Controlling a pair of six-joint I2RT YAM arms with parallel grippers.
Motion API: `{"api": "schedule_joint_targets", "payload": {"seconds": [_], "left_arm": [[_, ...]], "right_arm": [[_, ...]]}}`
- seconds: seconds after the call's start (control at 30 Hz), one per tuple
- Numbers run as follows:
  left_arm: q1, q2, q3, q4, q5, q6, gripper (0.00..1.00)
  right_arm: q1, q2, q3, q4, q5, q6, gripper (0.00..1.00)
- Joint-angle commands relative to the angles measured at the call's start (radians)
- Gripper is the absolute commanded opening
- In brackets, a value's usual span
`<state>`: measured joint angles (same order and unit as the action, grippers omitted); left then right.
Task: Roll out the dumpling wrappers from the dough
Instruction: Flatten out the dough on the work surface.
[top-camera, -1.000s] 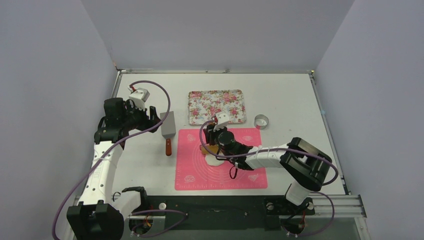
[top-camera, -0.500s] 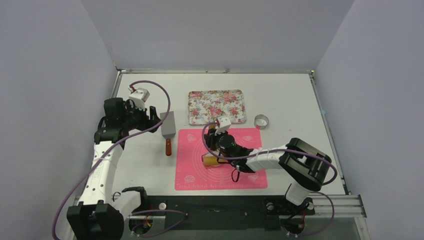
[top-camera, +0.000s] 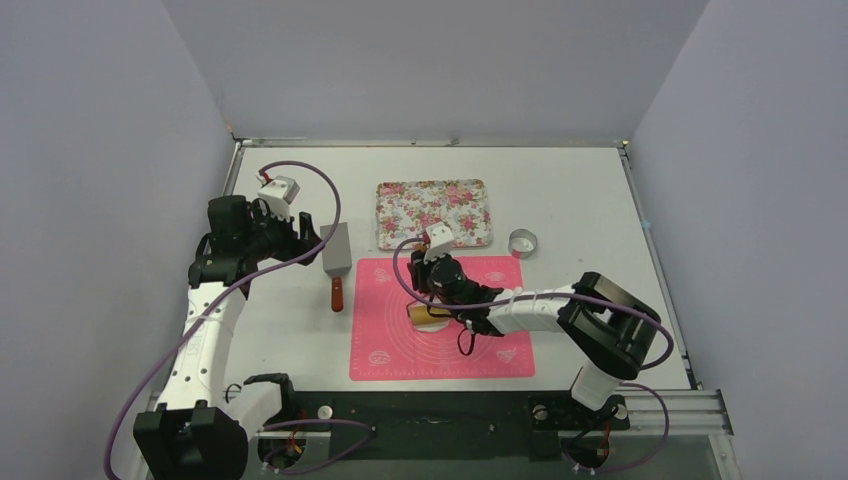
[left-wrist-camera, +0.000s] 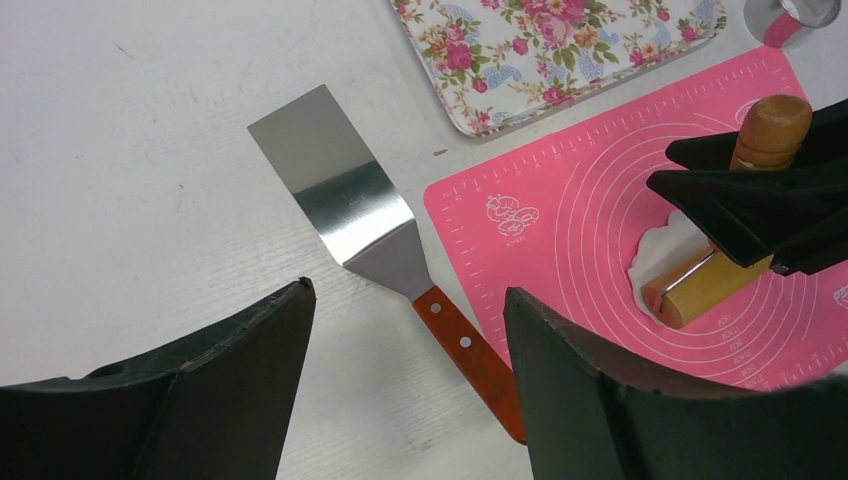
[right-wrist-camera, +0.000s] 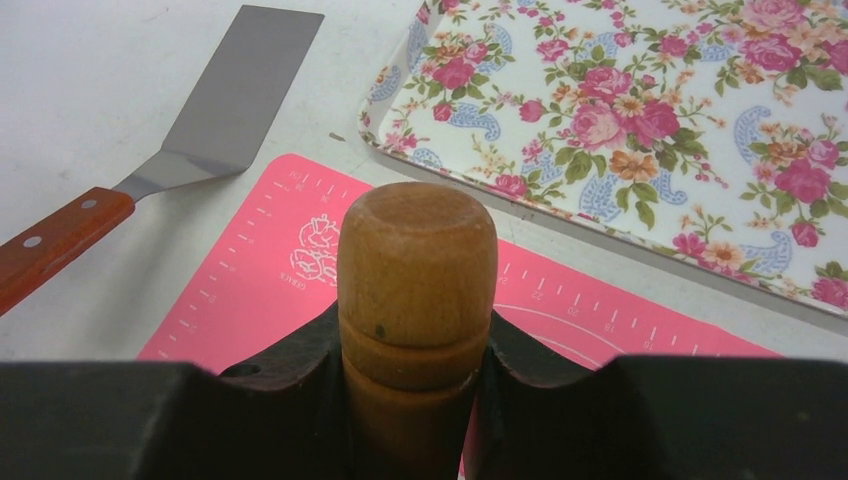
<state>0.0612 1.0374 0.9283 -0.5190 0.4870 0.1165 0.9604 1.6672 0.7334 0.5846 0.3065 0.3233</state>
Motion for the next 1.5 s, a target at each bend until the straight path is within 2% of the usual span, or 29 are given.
{"api": "schedule_joint_targets", "payload": {"seconds": [0.0, 0.23, 0.47, 0.67, 1.07, 1.47], "left_arm": [[0.01, -0.007, 0.029, 0.049, 0.024, 0.0, 0.68], [0.009, -0.011, 0.029, 0.045, 0.027, 0.002, 0.68], [0.011, -0.01, 0.035, 0.042, 0.027, -0.002, 0.68], [0.013, -0.011, 0.035, 0.04, 0.027, -0.003, 0.68], [0.014, -0.008, 0.033, 0.044, 0.032, -0.005, 0.68], [0.016, -0.01, 0.034, 0.039, 0.03, -0.003, 0.68]], "right_arm": [[0.047, 0.001, -0.069, -0.003, 0.011, -0.016, 0.0], [0.055, 0.038, -0.116, 0.067, 0.003, 0.059, 0.0], [-0.007, 0.043, -0.001, 0.039, -0.025, 0.013, 0.0], [-0.05, 0.113, 0.057, 0.066, -0.04, 0.017, 0.0], [-0.018, 0.081, -0.121, 0.148, -0.042, 0.109, 0.0], [0.008, 0.095, -0.127, 0.142, -0.019, 0.125, 0.0]]}}
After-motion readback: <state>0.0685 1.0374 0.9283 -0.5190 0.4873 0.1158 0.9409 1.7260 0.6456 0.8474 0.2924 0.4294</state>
